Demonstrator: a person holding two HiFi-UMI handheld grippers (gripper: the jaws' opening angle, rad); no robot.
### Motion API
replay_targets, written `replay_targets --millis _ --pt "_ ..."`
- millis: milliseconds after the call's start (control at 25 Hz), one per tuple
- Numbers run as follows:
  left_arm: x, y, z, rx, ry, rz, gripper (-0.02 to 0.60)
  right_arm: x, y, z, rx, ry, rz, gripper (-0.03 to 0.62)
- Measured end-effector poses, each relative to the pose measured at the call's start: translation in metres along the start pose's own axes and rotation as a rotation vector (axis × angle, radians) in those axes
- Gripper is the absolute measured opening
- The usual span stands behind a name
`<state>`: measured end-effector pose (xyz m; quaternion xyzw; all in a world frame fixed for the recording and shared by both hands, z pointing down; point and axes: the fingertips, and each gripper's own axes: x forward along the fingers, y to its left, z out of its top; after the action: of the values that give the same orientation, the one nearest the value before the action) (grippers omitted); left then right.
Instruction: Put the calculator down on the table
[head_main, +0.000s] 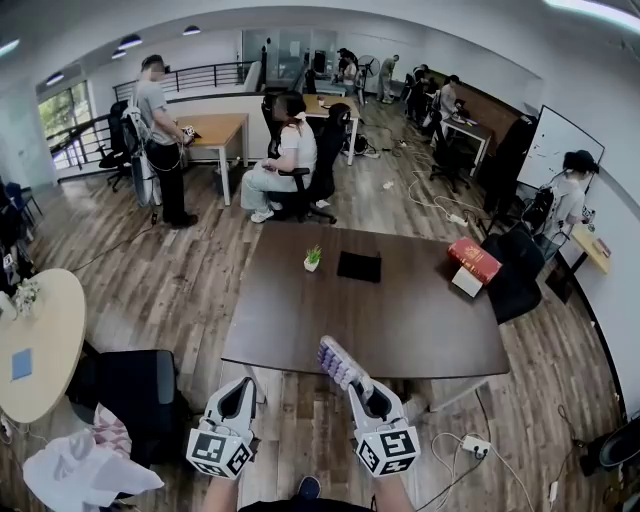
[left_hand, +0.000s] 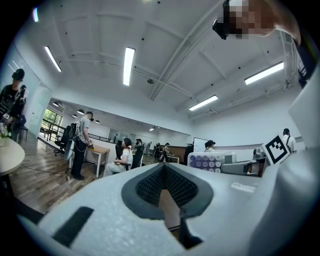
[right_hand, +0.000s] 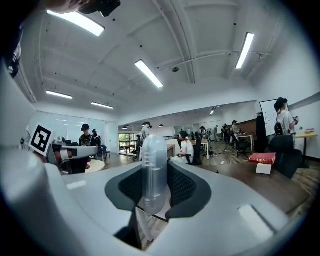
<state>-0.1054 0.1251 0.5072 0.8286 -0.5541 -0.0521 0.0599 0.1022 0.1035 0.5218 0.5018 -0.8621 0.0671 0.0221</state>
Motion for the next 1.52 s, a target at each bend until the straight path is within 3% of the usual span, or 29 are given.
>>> replay_targets --millis 760,960,1520 --pt "0.024 -0.006 -0.013 -0.001 0.013 0.028 -0.005 0.012 -0.03 -0.007 0.047 -0.001 0.022 0.118" --pt "0.051 0.007 -0.019 -0.035 0.002 0.013 -0.005 0.029 -0.047 -0.01 0.035 0.001 -0.004 0.118" --pt "0.153 0.07 -0.011 -0.016 0.002 0.002 -0.005 0.123 -0.096 0.009 0.044 -0.021 -0.054 0.118"
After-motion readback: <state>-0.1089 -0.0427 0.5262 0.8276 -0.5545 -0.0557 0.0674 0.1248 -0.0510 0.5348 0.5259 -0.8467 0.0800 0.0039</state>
